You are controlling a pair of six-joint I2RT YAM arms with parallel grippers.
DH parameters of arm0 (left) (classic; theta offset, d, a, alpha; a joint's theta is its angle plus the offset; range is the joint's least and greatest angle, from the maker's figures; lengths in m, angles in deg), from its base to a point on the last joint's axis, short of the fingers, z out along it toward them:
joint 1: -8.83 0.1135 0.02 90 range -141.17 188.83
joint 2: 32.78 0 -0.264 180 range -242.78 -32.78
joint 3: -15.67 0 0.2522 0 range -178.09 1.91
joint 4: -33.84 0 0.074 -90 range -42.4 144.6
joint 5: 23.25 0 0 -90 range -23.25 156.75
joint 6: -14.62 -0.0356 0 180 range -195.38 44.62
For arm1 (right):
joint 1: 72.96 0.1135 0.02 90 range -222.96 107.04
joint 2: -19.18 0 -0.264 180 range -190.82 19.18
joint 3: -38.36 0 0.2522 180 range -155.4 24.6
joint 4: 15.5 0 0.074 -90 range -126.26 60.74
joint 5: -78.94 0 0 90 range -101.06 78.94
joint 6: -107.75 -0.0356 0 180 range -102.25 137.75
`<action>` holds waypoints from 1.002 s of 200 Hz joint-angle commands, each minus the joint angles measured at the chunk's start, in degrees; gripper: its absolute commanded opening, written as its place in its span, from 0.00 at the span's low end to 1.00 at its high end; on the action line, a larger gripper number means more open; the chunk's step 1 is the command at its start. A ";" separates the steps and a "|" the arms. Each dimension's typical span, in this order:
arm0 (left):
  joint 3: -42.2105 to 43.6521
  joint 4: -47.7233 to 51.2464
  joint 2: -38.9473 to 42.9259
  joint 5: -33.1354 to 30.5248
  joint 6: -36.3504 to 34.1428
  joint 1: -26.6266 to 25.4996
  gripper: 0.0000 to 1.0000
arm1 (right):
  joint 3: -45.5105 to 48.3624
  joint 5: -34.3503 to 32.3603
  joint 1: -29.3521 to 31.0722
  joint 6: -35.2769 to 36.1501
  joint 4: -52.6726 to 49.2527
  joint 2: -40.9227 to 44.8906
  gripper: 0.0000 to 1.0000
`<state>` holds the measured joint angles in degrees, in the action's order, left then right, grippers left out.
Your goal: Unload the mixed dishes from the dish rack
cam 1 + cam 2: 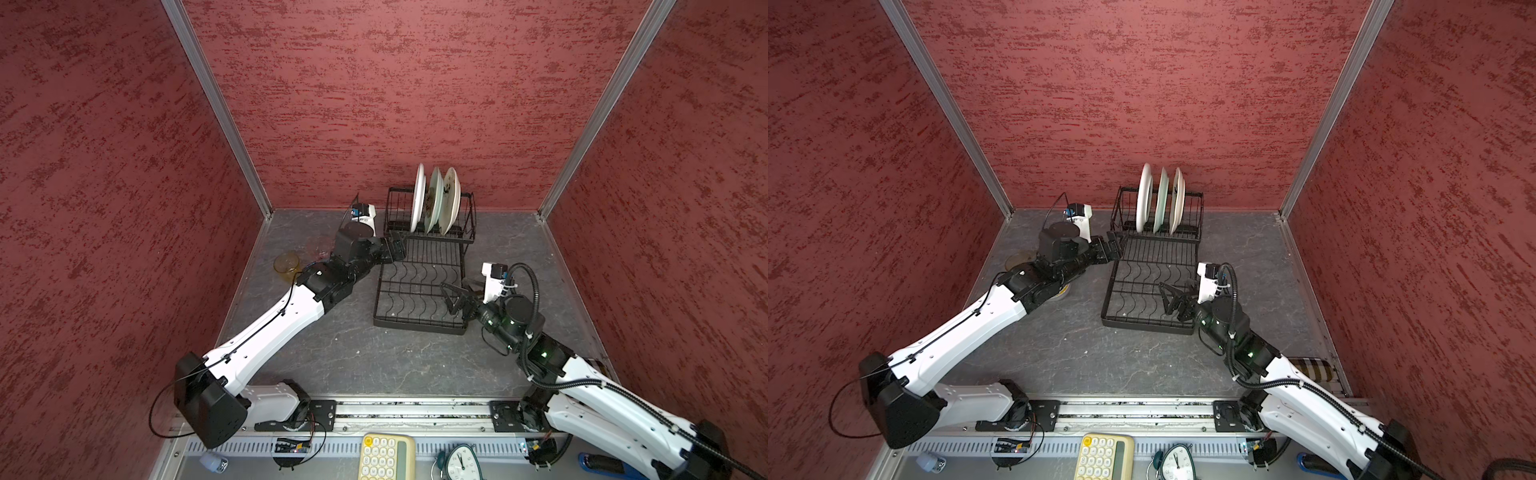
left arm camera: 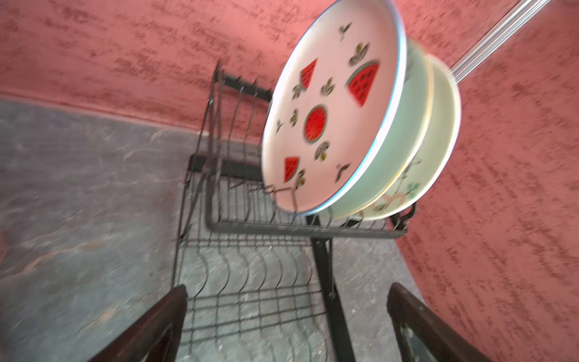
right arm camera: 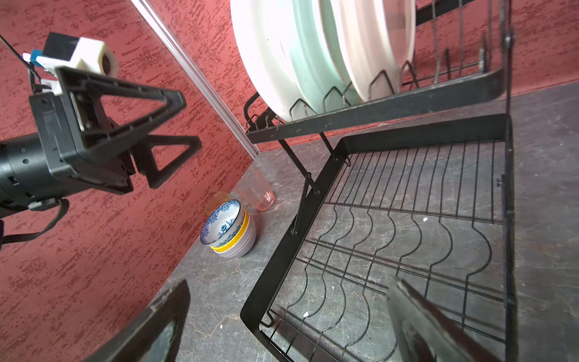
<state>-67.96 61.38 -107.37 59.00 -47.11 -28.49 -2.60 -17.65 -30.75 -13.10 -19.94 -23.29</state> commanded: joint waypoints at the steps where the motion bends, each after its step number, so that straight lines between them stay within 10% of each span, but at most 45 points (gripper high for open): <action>1: -2.16 -7.57 -2.20 1.06 -3.17 -0.23 1.00 | 1.18 -2.77 -0.03 -0.71 -1.72 1.97 0.99; 200: -16.70 -15.39 -24.51 -0.32 -11.21 2.98 0.55 | 2.42 -11.60 -0.12 -2.93 -12.49 4.66 0.99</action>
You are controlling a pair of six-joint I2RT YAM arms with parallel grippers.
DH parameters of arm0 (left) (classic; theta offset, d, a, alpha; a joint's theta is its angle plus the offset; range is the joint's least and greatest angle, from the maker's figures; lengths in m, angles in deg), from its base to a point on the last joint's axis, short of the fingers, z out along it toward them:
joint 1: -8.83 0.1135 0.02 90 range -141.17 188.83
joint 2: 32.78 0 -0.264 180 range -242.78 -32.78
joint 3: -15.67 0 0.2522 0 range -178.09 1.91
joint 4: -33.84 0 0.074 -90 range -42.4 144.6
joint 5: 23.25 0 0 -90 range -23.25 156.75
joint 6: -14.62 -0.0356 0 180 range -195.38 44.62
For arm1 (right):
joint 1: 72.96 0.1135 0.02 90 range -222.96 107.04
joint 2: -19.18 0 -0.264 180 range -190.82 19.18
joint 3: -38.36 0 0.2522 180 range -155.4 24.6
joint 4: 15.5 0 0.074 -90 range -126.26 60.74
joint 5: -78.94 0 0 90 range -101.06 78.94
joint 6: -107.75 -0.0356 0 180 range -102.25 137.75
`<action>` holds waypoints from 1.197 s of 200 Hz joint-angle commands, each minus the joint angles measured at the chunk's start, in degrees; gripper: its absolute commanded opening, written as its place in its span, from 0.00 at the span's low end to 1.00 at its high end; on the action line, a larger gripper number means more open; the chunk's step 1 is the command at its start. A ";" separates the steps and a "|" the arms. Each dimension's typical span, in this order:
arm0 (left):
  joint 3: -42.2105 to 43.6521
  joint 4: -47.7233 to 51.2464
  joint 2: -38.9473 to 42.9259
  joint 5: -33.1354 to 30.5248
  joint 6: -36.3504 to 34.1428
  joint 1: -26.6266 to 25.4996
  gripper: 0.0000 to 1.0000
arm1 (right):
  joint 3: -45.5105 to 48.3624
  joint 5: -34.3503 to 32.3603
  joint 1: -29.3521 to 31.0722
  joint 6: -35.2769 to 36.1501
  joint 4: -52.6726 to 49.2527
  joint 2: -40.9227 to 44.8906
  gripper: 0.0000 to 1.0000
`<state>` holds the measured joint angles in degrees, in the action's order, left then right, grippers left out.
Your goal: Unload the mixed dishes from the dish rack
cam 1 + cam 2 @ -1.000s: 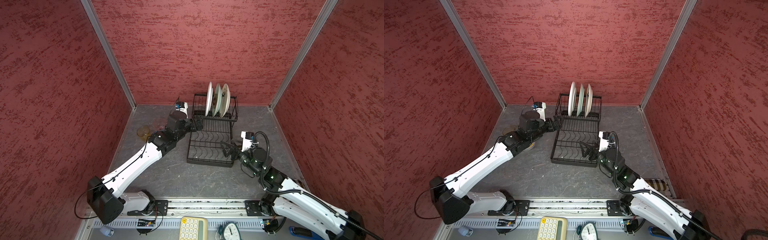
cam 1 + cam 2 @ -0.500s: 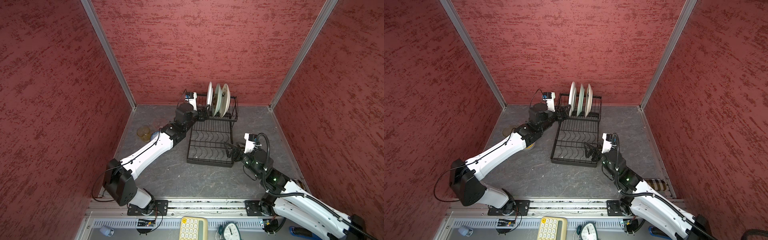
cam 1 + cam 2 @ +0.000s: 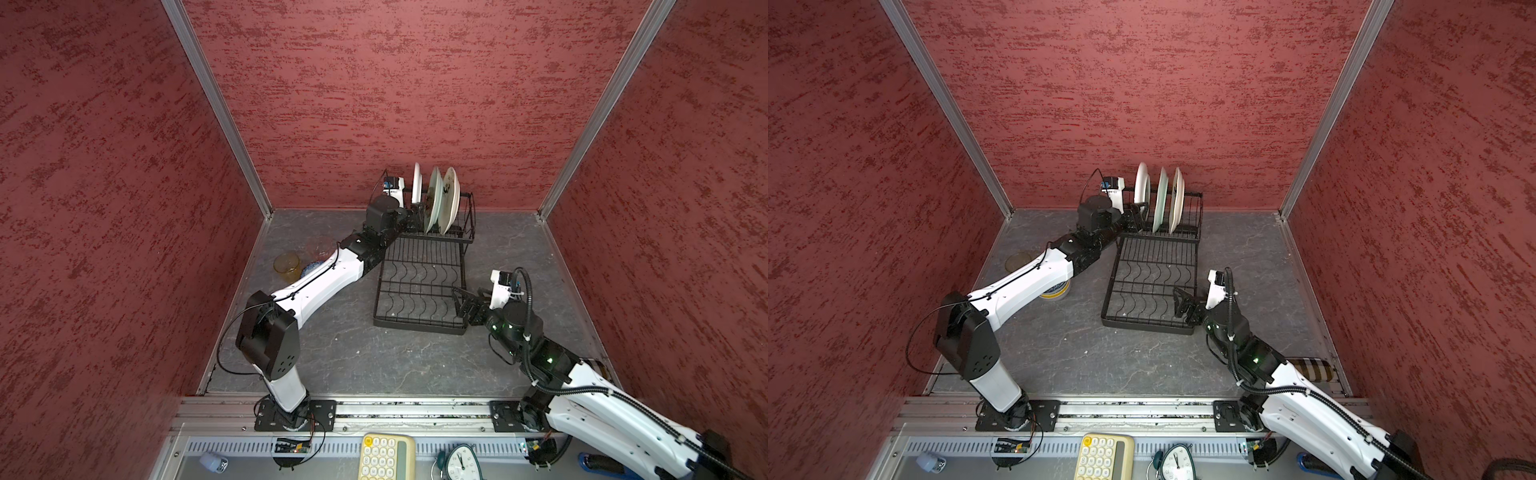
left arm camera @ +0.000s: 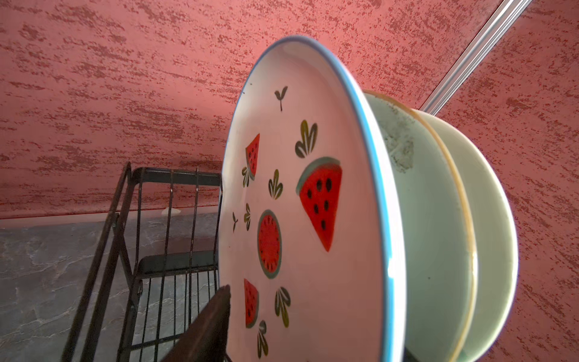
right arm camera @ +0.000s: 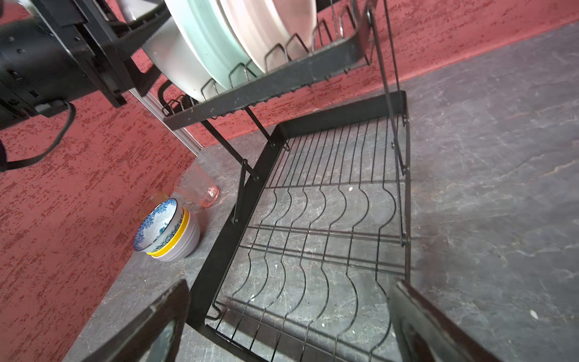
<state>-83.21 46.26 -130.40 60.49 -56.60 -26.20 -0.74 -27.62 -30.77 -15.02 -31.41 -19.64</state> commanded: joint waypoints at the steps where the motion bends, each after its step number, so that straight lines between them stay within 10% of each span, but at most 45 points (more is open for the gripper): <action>1: -1.53 -0.25 -1.45 -1.86 -1.73 0.67 0.55 | 0.56 -1.64 -0.10 -0.99 -1.01 1.02 0.99; 239: -5.98 -0.56 -4.31 -3.36 -7.47 -0.56 0.17 | 2.60 -3.92 -0.19 -0.82 -1.53 3.98 0.99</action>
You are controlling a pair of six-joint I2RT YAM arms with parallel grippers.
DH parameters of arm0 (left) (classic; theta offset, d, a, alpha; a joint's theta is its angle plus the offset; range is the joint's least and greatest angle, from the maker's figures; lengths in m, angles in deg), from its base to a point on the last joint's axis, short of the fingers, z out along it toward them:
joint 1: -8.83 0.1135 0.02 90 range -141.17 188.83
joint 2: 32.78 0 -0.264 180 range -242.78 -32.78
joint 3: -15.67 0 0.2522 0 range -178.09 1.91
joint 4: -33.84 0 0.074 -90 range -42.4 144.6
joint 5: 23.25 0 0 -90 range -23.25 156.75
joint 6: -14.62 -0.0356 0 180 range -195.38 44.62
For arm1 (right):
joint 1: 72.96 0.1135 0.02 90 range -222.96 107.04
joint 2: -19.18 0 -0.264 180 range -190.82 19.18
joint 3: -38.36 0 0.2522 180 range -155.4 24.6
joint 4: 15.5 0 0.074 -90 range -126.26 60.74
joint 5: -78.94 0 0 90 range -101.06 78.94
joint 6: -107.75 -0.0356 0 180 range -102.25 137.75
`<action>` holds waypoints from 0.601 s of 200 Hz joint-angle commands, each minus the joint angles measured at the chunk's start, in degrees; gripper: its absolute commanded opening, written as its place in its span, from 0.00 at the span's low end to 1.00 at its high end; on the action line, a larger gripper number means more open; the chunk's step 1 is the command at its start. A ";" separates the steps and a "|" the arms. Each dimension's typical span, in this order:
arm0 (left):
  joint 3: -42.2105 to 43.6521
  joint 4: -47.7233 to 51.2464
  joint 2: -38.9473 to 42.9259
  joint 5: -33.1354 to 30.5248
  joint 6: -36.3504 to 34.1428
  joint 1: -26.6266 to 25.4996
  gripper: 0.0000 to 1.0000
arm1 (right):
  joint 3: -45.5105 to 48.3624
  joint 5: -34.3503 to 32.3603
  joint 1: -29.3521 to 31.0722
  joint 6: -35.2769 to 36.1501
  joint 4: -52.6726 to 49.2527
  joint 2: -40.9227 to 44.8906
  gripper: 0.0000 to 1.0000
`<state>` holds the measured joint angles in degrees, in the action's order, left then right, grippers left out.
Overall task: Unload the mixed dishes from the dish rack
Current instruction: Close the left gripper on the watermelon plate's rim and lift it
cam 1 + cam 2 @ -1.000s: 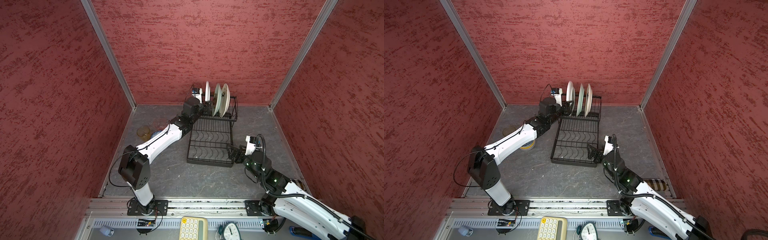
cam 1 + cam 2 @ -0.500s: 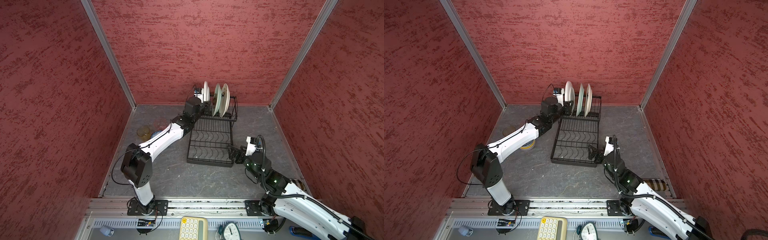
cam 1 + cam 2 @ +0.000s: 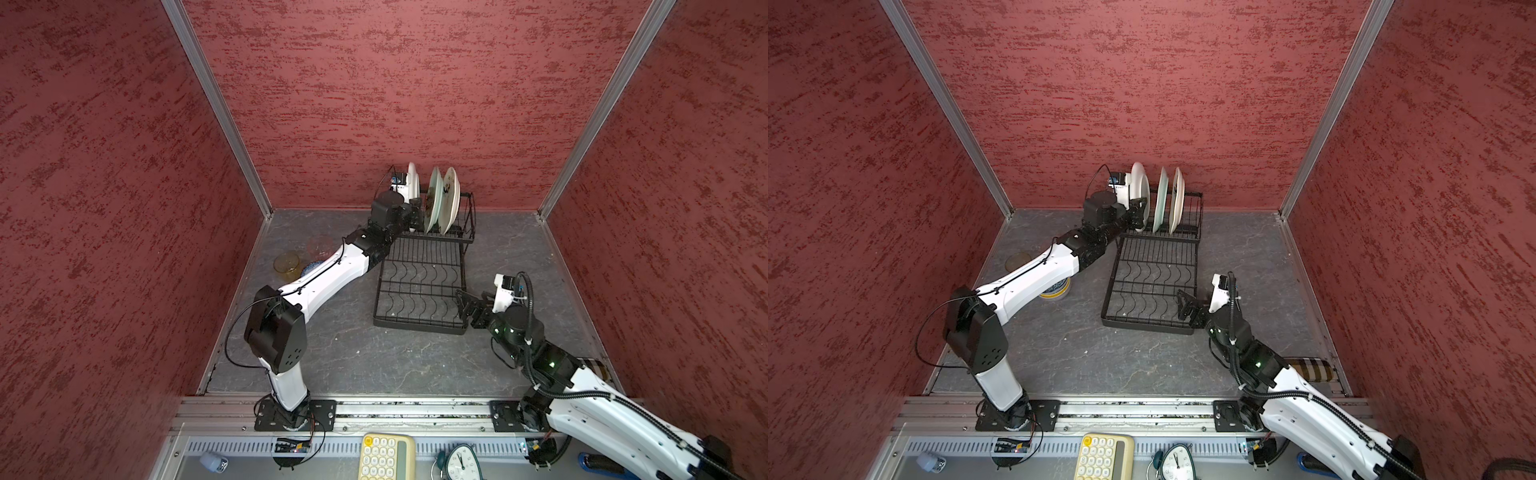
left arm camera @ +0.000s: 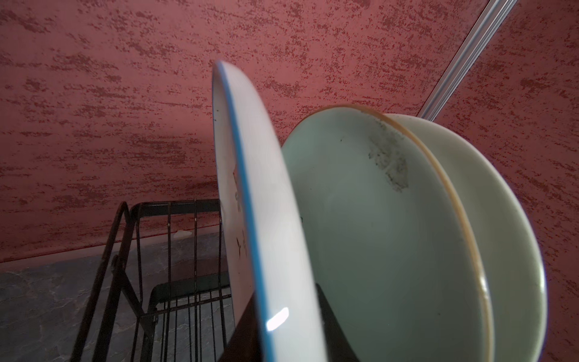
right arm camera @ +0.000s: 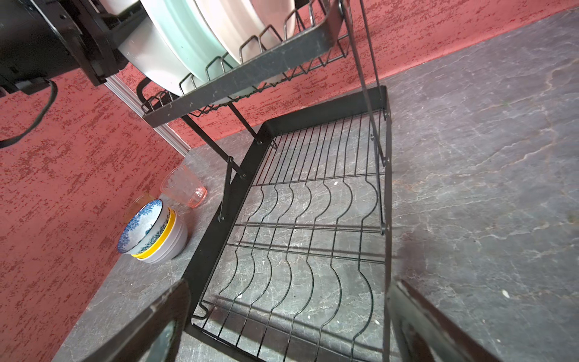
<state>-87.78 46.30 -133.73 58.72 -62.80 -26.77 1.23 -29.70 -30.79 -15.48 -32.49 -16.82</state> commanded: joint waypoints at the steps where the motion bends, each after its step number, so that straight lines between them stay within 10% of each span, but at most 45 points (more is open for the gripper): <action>1: -1.43 -0.66 -1.00 -1.61 -1.25 0.05 0.17 | 0.67 -1.89 -0.21 -0.35 -0.46 1.18 0.99; 120: -4.95 1.26 -0.92 -6.69 -1.95 -1.14 0.00 | 1.75 -2.08 -0.21 0.14 -0.30 1.82 0.99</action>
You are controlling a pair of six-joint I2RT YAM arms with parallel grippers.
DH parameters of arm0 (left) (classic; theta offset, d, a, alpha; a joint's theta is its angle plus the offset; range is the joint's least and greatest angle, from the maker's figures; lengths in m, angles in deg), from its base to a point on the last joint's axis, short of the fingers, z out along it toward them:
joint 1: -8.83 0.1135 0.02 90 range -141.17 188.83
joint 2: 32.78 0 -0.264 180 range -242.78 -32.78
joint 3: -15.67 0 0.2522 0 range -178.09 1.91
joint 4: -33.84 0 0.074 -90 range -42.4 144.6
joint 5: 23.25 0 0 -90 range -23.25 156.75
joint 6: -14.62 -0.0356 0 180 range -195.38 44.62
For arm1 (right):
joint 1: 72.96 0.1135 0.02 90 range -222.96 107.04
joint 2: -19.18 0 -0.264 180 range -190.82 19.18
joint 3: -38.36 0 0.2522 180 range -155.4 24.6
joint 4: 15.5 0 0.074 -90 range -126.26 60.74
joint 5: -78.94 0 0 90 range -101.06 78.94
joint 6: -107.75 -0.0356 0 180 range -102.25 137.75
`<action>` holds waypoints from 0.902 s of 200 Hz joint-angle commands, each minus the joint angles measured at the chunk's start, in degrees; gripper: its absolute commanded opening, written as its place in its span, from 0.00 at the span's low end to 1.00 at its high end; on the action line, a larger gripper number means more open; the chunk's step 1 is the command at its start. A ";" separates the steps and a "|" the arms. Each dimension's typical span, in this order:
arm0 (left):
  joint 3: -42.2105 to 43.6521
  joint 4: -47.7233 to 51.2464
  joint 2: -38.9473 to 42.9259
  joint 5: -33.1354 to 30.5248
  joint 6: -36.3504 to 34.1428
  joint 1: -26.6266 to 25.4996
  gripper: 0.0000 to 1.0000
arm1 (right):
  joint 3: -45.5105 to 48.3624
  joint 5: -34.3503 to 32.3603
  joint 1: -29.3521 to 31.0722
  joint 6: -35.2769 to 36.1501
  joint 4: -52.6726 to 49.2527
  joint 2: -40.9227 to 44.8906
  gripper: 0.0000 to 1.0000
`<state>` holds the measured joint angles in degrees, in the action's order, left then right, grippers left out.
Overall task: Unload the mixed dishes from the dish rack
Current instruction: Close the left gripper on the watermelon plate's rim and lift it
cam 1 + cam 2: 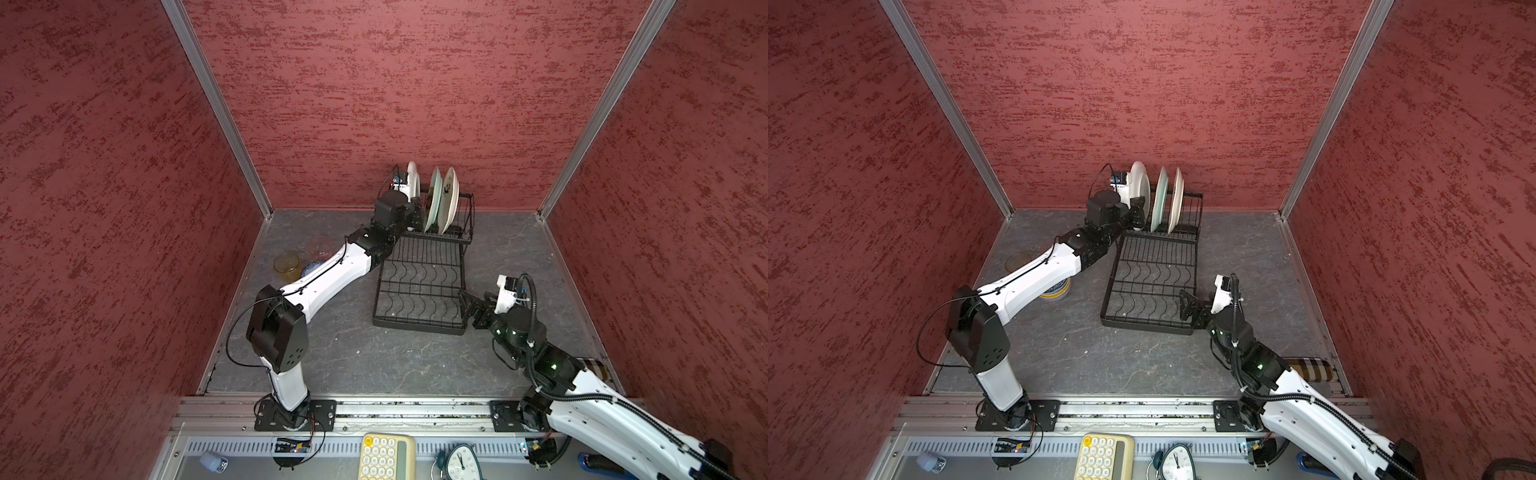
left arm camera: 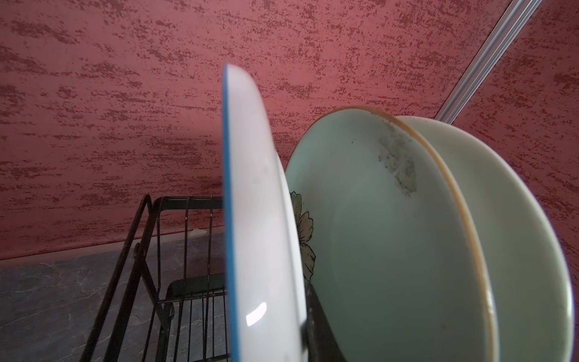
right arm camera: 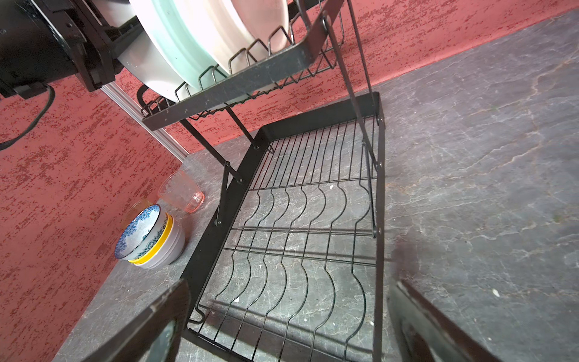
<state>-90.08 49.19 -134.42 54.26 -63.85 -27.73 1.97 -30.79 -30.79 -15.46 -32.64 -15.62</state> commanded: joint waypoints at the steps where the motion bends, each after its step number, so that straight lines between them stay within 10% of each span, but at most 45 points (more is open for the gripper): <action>1: -2.66 -1.69 -0.13 -2.34 -0.90 -0.22 0.00 | 1.01 -0.96 -0.18 0.14 -0.10 0.62 0.99; 180: 1.48 -17.88 5.68 -3.54 -9.25 -2.42 0.00 | 2.12 0.65 -0.25 -0.68 -0.91 1.54 0.99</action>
<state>-89.27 42.93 -133.99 51.24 -70.74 -29.76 3.54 -30.35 -30.81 -15.50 -32.73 -15.03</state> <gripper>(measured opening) 0.163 0.989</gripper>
